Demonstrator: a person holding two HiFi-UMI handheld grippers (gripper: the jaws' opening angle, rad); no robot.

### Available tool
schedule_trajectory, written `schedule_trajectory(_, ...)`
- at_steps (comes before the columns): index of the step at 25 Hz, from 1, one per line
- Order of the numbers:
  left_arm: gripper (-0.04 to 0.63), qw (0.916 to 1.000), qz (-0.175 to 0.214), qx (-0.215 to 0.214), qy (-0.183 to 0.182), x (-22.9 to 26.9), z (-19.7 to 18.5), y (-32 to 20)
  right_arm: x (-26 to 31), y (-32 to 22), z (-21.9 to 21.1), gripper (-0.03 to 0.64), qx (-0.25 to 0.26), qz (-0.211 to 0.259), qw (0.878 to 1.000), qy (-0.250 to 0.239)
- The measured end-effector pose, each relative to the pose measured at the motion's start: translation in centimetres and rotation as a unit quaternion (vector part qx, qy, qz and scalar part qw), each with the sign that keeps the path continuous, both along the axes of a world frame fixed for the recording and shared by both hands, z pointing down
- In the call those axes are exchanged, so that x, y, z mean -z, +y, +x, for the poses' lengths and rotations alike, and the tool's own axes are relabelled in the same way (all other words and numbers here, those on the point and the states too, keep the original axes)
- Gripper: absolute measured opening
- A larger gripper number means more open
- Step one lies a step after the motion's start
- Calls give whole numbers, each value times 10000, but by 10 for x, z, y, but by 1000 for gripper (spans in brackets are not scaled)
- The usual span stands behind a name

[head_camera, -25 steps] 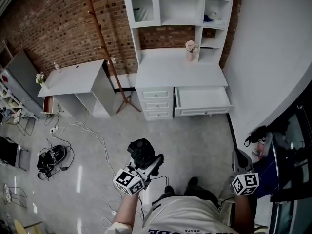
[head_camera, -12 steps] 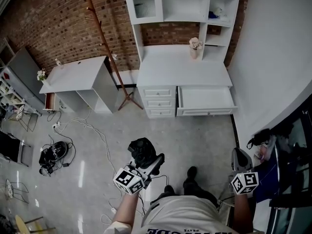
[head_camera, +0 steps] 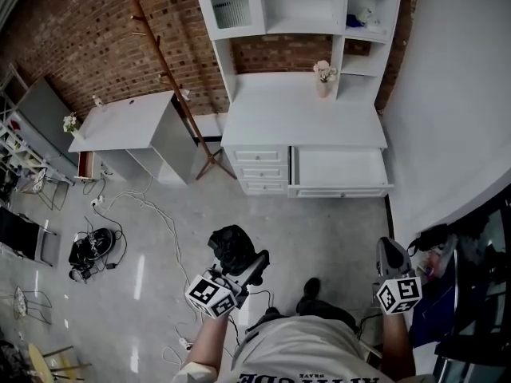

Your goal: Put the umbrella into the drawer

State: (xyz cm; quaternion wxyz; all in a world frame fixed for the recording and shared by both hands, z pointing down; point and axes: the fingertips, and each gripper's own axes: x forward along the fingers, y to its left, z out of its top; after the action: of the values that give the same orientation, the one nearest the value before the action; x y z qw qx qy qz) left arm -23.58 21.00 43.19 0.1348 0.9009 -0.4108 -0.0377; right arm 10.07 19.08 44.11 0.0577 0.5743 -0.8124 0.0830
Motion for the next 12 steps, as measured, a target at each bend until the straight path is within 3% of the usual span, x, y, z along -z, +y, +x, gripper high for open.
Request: schedule_trajectory(12,249,9992,-153,360,35,-5,51,-70,-8,-102,39,35,503,-39,9987,-43)
